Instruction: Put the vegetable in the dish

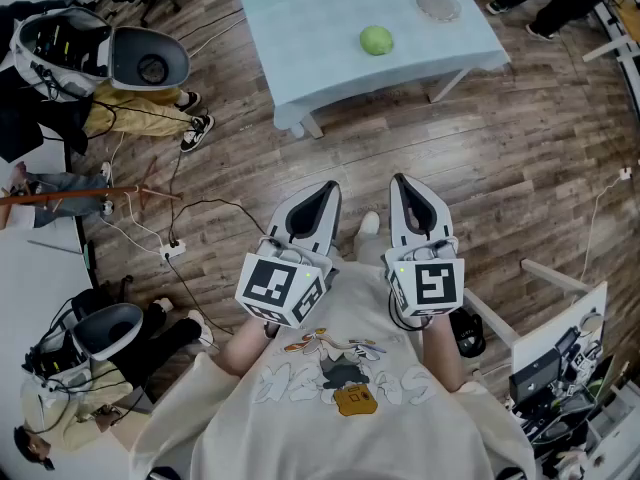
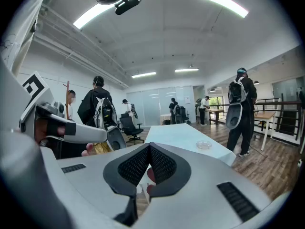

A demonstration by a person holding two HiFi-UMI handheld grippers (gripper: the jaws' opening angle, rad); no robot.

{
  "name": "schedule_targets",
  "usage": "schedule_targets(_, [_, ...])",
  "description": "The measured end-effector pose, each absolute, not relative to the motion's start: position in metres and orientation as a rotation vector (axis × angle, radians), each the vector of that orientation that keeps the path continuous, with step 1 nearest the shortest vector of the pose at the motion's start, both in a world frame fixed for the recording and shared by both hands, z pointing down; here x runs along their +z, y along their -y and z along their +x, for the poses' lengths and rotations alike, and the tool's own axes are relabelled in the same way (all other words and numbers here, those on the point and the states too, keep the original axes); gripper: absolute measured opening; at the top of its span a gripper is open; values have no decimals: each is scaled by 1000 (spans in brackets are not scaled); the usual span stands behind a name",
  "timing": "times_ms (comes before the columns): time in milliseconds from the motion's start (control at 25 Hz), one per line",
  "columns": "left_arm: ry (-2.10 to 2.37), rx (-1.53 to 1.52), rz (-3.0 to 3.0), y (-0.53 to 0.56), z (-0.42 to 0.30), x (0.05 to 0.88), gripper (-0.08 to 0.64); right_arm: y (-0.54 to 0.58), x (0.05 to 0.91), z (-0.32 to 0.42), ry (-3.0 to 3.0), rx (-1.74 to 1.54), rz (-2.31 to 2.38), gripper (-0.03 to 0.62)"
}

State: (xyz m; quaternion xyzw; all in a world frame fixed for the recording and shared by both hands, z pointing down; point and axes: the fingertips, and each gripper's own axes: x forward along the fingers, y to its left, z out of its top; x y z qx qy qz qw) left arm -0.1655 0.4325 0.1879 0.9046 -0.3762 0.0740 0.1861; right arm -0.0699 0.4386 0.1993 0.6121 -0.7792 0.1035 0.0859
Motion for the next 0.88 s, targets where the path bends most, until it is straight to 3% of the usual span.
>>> schedule_targets(400, [1052,184,2568,-419,-171,194,2,-430,193,-81,2407,371,1859,23])
schedule_targets(880, [1086,242,2556,-419,-116,208,2,-431,189,-14,2498,251,1829,21])
